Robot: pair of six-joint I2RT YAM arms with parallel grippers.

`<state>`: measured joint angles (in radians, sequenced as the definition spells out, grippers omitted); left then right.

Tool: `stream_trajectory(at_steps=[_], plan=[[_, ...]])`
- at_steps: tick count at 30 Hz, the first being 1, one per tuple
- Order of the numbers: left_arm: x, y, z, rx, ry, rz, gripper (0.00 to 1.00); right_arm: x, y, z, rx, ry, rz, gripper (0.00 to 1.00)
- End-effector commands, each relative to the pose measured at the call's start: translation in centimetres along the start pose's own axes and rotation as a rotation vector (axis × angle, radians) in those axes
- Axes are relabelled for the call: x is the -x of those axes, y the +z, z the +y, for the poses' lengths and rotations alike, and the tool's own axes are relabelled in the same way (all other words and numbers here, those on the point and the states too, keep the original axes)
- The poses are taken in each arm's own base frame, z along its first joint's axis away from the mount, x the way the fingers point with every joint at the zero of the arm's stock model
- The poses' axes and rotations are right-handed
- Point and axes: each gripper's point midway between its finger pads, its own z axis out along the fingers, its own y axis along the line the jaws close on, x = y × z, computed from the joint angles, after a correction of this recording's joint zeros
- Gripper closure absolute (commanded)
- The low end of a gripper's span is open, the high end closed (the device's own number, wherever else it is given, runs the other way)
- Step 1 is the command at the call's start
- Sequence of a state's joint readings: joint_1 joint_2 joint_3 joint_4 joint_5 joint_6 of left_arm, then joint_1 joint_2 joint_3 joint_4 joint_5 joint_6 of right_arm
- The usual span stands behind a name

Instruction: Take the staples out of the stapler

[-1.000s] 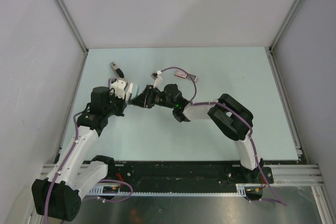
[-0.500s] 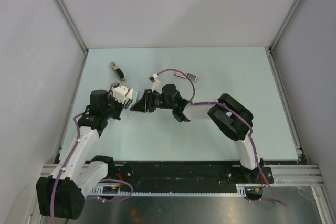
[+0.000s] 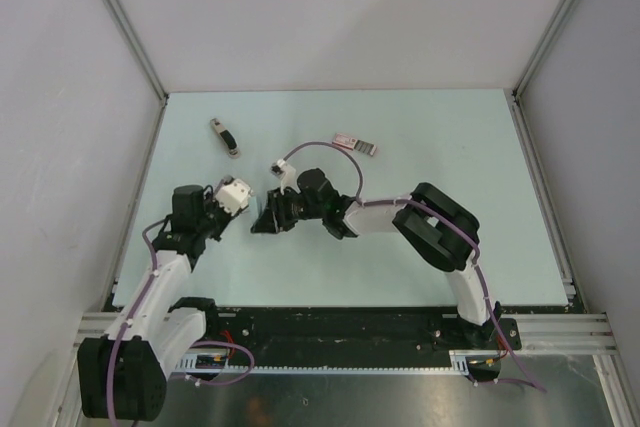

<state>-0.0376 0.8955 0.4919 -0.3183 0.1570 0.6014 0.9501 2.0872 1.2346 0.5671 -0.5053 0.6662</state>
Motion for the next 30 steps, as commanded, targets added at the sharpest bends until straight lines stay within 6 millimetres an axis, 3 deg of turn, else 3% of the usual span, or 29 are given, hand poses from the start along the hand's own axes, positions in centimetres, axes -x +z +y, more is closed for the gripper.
stream_trajectory(at_steps=[1, 9, 14, 16, 20, 22, 25, 30], plan=[[1.8, -0.8, 4.7, 0.208, 0.161, -0.078, 1.0, -1.8, 0.3, 2.0, 0.054, -0.127, 0.086, 0.95], [2.5, -1.0, 5.7, 0.266, 0.256, -0.118, 1.0, -2.6, 0.0, 1.3, 0.006, -0.189, 0.119, 0.95], [2.9, -1.1, 3.9, 0.181, 0.192, -0.15, 0.98, -1.0, 0.5, 2.0, 0.027, -0.156, 0.046, 0.95], [3.5, -1.3, 2.1, 0.069, 0.181, -0.167, 0.89, 0.7, 0.7, 2.3, 0.043, -0.115, -0.02, 0.94], [4.2, -2.2, -2.2, -0.182, 0.151, -0.194, 0.59, 3.9, 0.9, 2.3, 0.064, -0.032, -0.131, 0.93], [4.8, -2.7, -3.3, -0.251, 0.127, -0.215, 0.52, 4.7, 1.3, 2.2, 0.062, -0.02, -0.144, 0.94], [6.2, -3.4, -3.3, -0.275, 0.087, -0.242, 0.46, 4.7, 1.7, 2.0, 0.039, -0.018, -0.132, 0.96], [8.9, -4.8, -1.3, -0.219, 0.002, -0.26, 0.34, 3.5, 1.8, 0.3, -0.03, 0.002, -0.086, 0.97]])
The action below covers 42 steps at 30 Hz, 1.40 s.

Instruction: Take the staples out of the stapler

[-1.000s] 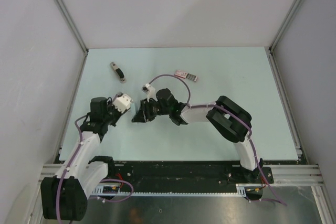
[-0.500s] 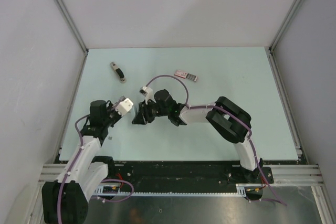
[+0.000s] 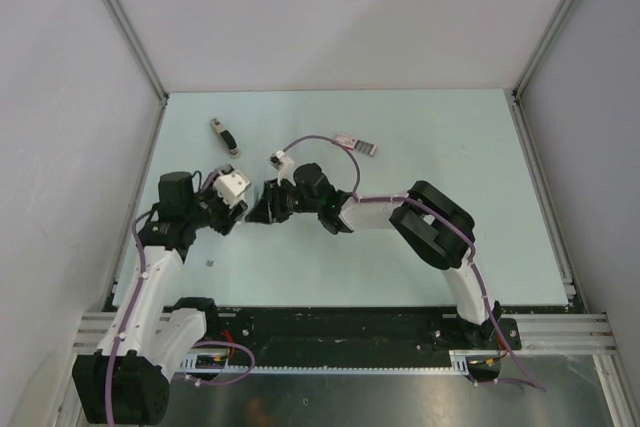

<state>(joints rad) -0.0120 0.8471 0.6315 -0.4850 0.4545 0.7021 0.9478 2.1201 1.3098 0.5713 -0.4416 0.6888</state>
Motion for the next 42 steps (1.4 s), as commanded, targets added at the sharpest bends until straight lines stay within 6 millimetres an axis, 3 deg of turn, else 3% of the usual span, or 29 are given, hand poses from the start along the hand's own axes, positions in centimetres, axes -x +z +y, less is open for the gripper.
stream_trajectory(at_steps=[1, 5, 11, 20, 22, 27, 30, 33, 37, 42], plan=[[4.2, -1.7, 1.5, 0.029, -0.098, -0.079, 0.28, 0.4, 0.6, 0.1, -0.021, 0.006, 0.001, 0.97], [5.2, -3.0, 5.3, 0.177, -0.214, -0.05, 0.13, -1.3, 0.9, -1.2, -0.059, 0.046, 0.051, 0.97], [4.2, -3.3, 10.2, 0.318, -0.435, 0.016, 0.02, -5.6, 2.4, -2.1, -0.103, 0.078, 0.151, 0.9], [3.6, -3.1, 10.4, 0.323, -0.485, 0.022, 0.0, -8.1, 6.9, -0.4, -0.081, 0.135, 0.243, 0.77], [3.3, -3.1, 10.3, 0.325, -0.475, 0.034, 0.01, -8.7, 7.3, -0.2, -0.091, 0.15, 0.263, 0.7], [2.4, -2.5, 10.4, 0.331, -0.47, 0.05, 0.0, -9.7, 7.0, -0.8, -0.147, 0.176, 0.278, 0.38], [2.0, -2.0, 10.6, 0.337, -0.486, 0.055, 0.01, -8.7, 6.3, -1.0, -0.156, 0.17, 0.254, 0.23], [1.6, -1.3, 11.3, 0.354, -0.516, 0.066, 0.01, -6.3, 5.3, -0.4, -0.14, 0.16, 0.206, 0.15], [1.7, 0.4, 12.6, 0.35, -0.58, 0.072, 0.02, -2.4, 3.1, 0.9, -0.107, 0.113, 0.123, 0.12], [2.4, 4.3, 14.0, 0.348, -0.668, 0.106, 0.06, 0.9, -1.0, 2.0, -0.162, -0.034, 0.054, 0.11]])
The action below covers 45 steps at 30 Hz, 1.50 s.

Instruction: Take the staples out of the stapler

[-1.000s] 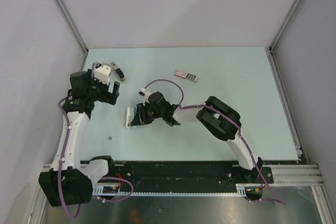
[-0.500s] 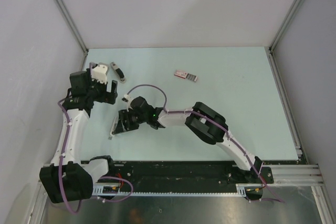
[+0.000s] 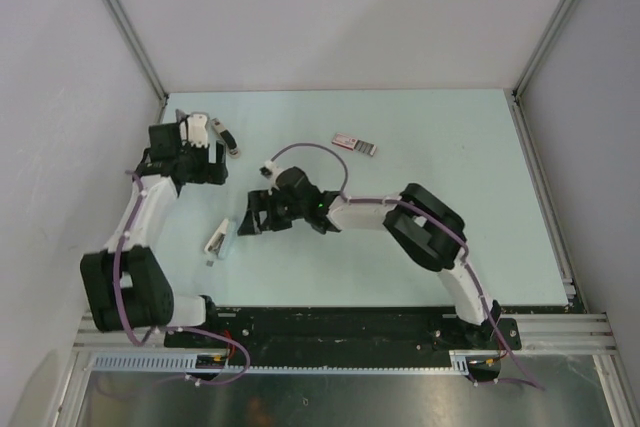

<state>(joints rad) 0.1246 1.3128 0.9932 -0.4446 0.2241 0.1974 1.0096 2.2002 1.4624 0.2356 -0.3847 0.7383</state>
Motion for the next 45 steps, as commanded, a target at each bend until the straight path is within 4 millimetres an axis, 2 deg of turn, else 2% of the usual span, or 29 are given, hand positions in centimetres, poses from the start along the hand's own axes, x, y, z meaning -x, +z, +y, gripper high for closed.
stream_trajectory(at_steps=[1, 5, 10, 15, 19, 23, 33, 40, 45], plan=[[4.5, 2.3, -0.4, 0.034, -0.077, -0.063, 0.06, 5.0, -5.5, 3.6, -0.019, -0.186, -0.153, 0.11], [6.1, 5.2, -2.0, 0.044, -0.107, -0.047, 0.06, 5.2, -8.8, 3.3, -0.087, -0.269, -0.189, 0.13], [7.7, 8.7, -2.4, 0.063, -0.209, -0.027, 0.06, 5.0, -11.8, 3.0, -0.133, -0.331, -0.228, 0.16], [7.6, 11.1, -1.5, 0.161, -0.262, -0.005, 0.06, 4.5, -14.2, 2.6, -0.151, -0.333, -0.265, 0.17], [7.6, 12.4, -0.2, 0.244, -0.326, -0.002, 0.06, 4.0, -16.3, 1.7, -0.151, -0.302, -0.297, 0.17], [7.9, 13.7, 0.3, 0.286, -0.39, -0.009, 0.08, 3.7, -18.1, 0.7, -0.15, -0.276, -0.321, 0.17], [8.5, 17.2, 0.6, 0.312, -0.459, -0.008, 0.16, 2.5, -20.1, -1.4, -0.148, -0.224, -0.329, 0.18], [7.9, 19.1, 1.1, 0.334, -0.457, 0.013, 0.26, 3.1, -21.2, -2.9, -0.151, -0.197, -0.341, 0.19], [7.6, 19.7, 1.5, 0.341, -0.464, 0.022, 0.3, 3.3, -21.6, -3.6, -0.149, -0.186, -0.337, 0.2]])
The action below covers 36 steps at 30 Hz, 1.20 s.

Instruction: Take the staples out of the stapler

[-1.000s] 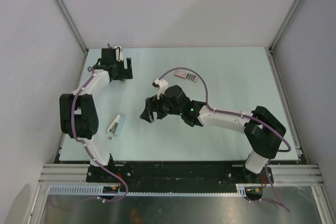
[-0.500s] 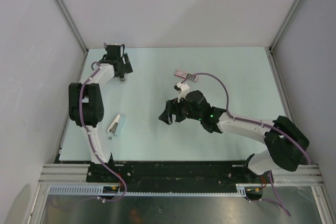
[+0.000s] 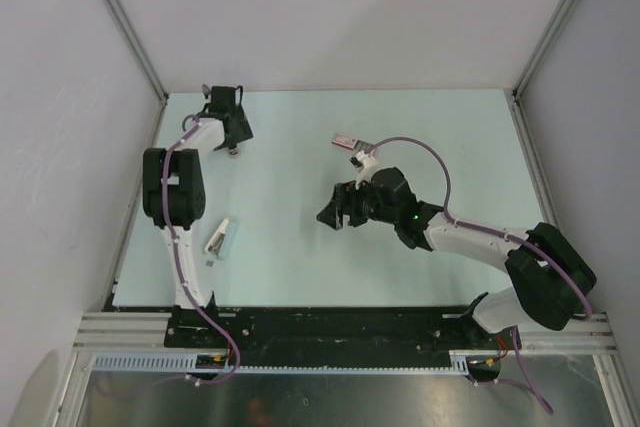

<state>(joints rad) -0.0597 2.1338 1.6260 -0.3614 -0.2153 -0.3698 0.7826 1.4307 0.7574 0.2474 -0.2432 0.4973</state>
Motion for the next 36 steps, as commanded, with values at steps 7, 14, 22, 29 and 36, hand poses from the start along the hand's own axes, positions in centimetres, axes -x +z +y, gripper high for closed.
stream_trajectory(at_steps=[7, 14, 22, 29, 36], plan=[[2.7, 0.0, -0.1, 0.008, -0.045, -0.057, 0.59, 1.4, -0.6, 0.5, 0.056, 0.004, -0.04, 0.21], [1.4, -0.4, -0.4, -0.016, -0.009, -0.028, 0.91, 1.4, -0.5, -0.1, 0.059, 0.016, -0.032, 0.23], [-5.8, -6.6, -4.9, -0.186, 0.111, 0.079, 0.96, 1.7, -1.0, -1.8, 0.012, 0.01, -0.031, 0.23], [-15.8, -13.5, -7.9, -0.341, 0.224, 0.226, 0.95, 1.5, -1.1, -4.0, -0.04, -0.002, -0.016, 0.23], [-20.0, -16.5, -9.9, -0.461, 0.245, 0.304, 0.75, 1.7, -0.2, -5.8, -0.056, 0.018, -0.018, 0.23]])
